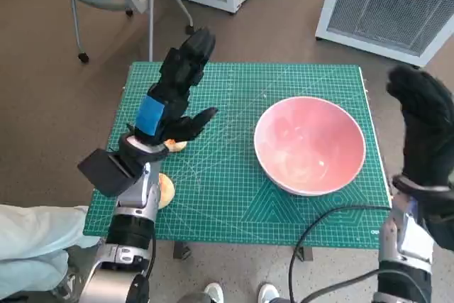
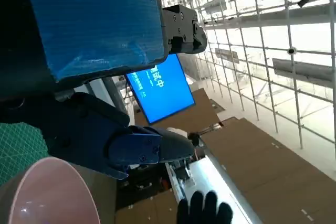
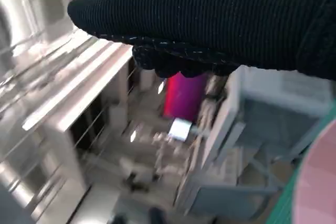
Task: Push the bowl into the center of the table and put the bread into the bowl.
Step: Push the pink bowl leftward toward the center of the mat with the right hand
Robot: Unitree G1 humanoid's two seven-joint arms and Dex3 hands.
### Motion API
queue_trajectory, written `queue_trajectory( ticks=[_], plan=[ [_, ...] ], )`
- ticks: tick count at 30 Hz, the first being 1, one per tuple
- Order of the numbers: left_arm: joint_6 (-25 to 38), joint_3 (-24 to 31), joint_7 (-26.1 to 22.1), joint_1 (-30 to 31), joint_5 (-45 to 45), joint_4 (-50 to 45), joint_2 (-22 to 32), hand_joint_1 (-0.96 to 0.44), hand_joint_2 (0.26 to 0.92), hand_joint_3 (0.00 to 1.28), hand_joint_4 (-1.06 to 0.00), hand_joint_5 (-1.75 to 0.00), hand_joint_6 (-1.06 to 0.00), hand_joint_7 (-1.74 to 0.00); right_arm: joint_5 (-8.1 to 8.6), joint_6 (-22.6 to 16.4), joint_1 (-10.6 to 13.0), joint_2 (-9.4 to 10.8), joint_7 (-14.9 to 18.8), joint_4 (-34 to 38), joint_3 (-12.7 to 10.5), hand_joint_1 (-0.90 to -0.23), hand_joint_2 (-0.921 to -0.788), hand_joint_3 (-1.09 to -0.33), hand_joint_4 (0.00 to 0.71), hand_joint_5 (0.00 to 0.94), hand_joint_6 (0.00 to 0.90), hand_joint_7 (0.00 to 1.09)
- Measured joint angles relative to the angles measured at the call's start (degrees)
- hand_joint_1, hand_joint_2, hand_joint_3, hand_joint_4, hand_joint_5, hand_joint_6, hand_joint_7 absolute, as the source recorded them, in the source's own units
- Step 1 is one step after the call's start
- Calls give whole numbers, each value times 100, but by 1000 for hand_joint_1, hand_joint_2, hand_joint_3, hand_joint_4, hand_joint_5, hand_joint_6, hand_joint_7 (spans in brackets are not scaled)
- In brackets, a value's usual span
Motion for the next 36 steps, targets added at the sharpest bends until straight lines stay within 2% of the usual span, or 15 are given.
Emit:
queue_trajectory(
  ticks=[8, 11, 17, 23, 28, 36],
  plan=[
    [-27, 19, 3, -2, 1, 61, -2, -630, 921, 346, -136, -8, -32, -358, -65, -298, -98, 6, -194, 1123, -68, -599, -921, -762, -1, -1, 2, 313],
    [-34, 25, 4, -2, 0, 98, -2, -633, 921, 347, -138, -8, -34, -354, -110, -329, -214, 23, -258, 1577, -72, -589, -921, -768, -1, -1, 4, 319],
    [-35, 26, 4, -2, 2, 121, 4, -636, 921, 347, -139, -7, -38, -348, -85, -345, -540, 86, -291, 2386, -99, -576, -921, -778, 0, 0, 14, 336],
    [-37, 35, -1, -2, 1, 119, 40, -639, 921, 348, -139, -7, -41, -341, 64, -243, -933, 209, -273, 3061, -206, -542, -921, -801, -1, 0, 19, 353],
    [-37, 51, -15, -2, 0, 118, 103, -644, 921, 347, -140, -6, -46, -332, 231, -37, -1227, 350, -212, 3528, -326, -537, -921, -803, -1, -1, 15, 357],
    [-37, 70, -8, 11, 1, 83, 228, -665, 921, 351, -143, -6, -55, -315, 401, 420, -1631, 561, -92, 3957, -522, -532, -921, -781, -1, -1, 21, 364]
  ],
)
